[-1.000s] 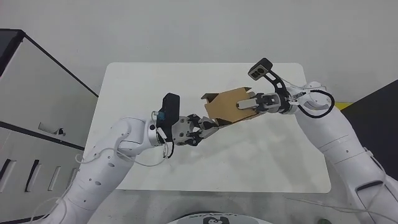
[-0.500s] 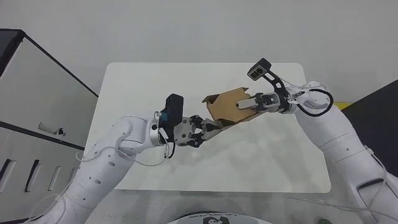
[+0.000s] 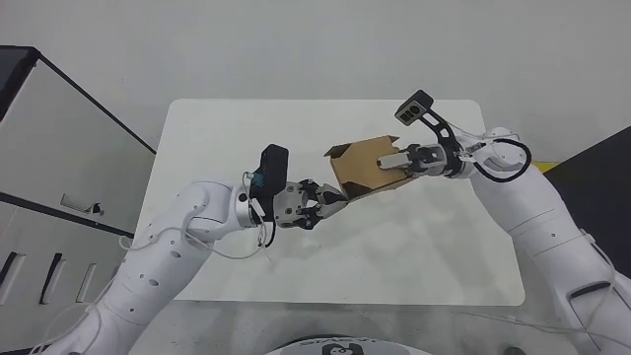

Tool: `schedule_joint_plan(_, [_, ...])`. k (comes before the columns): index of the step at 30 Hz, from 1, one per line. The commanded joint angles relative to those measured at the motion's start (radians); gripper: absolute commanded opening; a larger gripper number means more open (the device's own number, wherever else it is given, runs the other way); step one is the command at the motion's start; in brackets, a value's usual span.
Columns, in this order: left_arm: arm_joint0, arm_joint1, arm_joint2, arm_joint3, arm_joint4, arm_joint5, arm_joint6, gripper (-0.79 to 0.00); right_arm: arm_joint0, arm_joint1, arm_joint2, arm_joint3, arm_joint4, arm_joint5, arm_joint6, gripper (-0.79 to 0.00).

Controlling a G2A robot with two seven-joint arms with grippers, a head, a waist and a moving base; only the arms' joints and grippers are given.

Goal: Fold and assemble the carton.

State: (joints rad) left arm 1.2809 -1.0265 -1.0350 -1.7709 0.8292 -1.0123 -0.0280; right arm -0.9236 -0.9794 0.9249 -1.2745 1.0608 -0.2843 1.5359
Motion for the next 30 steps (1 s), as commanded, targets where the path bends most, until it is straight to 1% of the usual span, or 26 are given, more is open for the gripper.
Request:
schedule_joint_plan(1, [-0.002, 0.002, 0.002, 0.001, 0.000, 0.000, 0.002, -0.785, 0.001, 0.000, 0.001, 0.003, 0.001, 0.000, 0.000, -0.785])
schedule_joint_plan(17, [-0.011, 0.013, 0.015, 0.007, 0.006, 0.000, 0.017, -0.785, -0.004, 0.001, 0.019, 0.008, -0.003, 0.000, 0.000, -0.785])
schedule_joint_plan(25, [0.001, 0.019, -0.009, 0.010, 0.018, 0.000, 0.038, -0.785, -0.013, 0.004, 0.022, -0.006, -0.001, 0.000, 0.000, -0.785])
schedule_joint_plan(30, [0.008, 0.020, -0.013, -0.004, 0.029, 0.000, 0.045, -0.785, -0.014, 0.007, 0.010, -0.017, 0.002, 0.000, 0.000, -0.785])
